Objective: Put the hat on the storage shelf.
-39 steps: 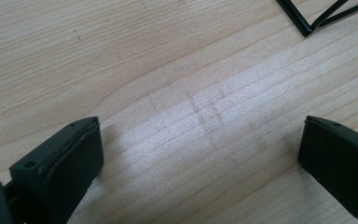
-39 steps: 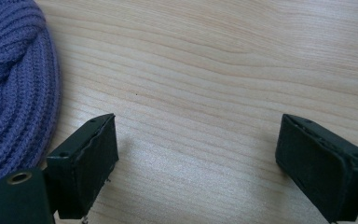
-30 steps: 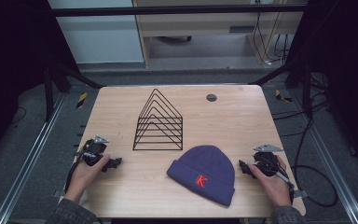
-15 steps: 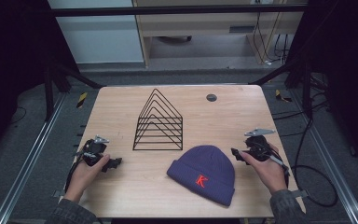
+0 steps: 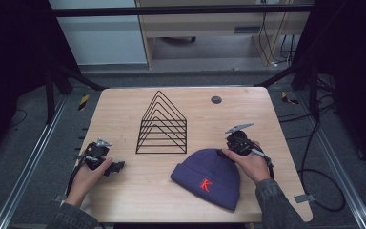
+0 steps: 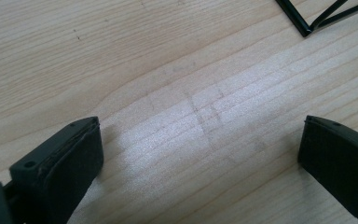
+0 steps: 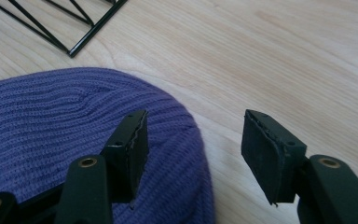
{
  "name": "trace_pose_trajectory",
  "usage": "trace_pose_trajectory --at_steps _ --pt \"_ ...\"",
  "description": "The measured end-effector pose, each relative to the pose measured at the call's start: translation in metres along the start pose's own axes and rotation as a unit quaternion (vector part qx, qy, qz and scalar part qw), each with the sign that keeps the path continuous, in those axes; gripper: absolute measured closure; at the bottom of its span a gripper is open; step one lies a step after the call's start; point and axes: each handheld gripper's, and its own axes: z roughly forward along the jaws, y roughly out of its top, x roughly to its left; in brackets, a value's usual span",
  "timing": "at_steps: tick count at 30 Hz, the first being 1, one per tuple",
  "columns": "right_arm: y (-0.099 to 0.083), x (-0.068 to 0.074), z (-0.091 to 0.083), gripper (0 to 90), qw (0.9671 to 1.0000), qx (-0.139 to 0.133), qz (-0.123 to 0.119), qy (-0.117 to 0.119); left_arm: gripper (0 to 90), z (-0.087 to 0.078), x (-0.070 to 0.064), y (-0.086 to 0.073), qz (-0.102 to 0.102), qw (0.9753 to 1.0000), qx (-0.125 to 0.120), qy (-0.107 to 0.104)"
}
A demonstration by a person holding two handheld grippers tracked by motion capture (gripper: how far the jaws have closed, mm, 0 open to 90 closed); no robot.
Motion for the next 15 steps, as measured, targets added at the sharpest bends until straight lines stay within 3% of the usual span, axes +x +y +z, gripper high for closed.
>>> trace_pose_trajectory --at_steps 12,15 --pt "-0.005 0.009 0.018 42.5 0.9998 0.012 0.012 0.009 0.0 0.000 -0.001 0.000 -0.001 1.0000 -0.001 -0.001" --pt "-0.007 0.008 0.019 43.0 0.9998 0.003 0.015 0.012 0.0 0.000 0.000 0.000 0.000 1.0000 -0.001 -0.001"
